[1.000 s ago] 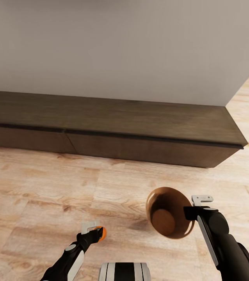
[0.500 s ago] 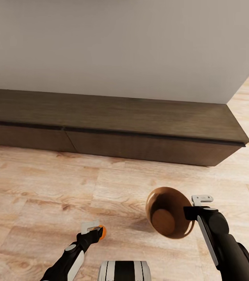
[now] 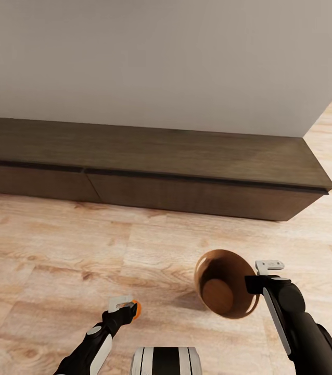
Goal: Put the three can of soda from the living room inside the tash can in the kitchen.
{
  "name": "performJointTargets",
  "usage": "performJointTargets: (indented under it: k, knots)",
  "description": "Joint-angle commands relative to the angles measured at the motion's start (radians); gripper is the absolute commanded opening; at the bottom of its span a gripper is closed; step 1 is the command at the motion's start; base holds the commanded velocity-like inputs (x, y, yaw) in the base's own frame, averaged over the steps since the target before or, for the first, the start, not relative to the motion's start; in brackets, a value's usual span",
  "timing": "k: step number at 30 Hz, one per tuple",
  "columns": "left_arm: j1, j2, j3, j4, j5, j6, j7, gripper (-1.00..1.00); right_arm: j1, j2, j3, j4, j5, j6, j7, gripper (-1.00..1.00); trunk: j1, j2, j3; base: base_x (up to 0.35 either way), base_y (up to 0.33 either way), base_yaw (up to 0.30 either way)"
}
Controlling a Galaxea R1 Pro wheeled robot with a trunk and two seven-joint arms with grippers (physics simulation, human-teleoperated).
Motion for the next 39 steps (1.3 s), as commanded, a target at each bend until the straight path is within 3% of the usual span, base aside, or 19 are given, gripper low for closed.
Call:
performJointTargets:
  k: [1, 24, 31, 39]
  knots:
    - [0.000, 0.000, 0.000, 0.000, 0.000, 0.000, 0.000, 1.00, 0.000, 0.000, 0.000, 0.000, -0.006, 0.000, 0.000, -1.00, 0.000, 0.000, 0.000, 0.061, -0.114, 0.000]
    - [0.000, 0.000, 0.000, 0.000, 0.000, 0.000, 0.000, 1.00, -0.005, 0.001, 0.000, -0.029, -0.006, 0.000, 0.006, -1.00, 0.000, 0.000, 0.000, 0.031, -0.049, 0.000]
    - [0.000, 0.000, 0.000, 0.000, 0.000, 0.000, 0.000, 1.00, -0.022, 0.000, 0.000, -0.030, -0.006, 0.002, 0.120, -1.00, 0.000, 0.000, 0.000, 0.000, 0.000, 0.000]
    - [0.000, 0.000, 0.000, 0.000, -0.001, 0.000, 0.000, 1.00, -0.026, -0.001, 0.000, -0.031, -0.006, 0.003, 0.161, -1.00, 0.000, 0.000, 0.000, 0.000, 0.000, 0.000]
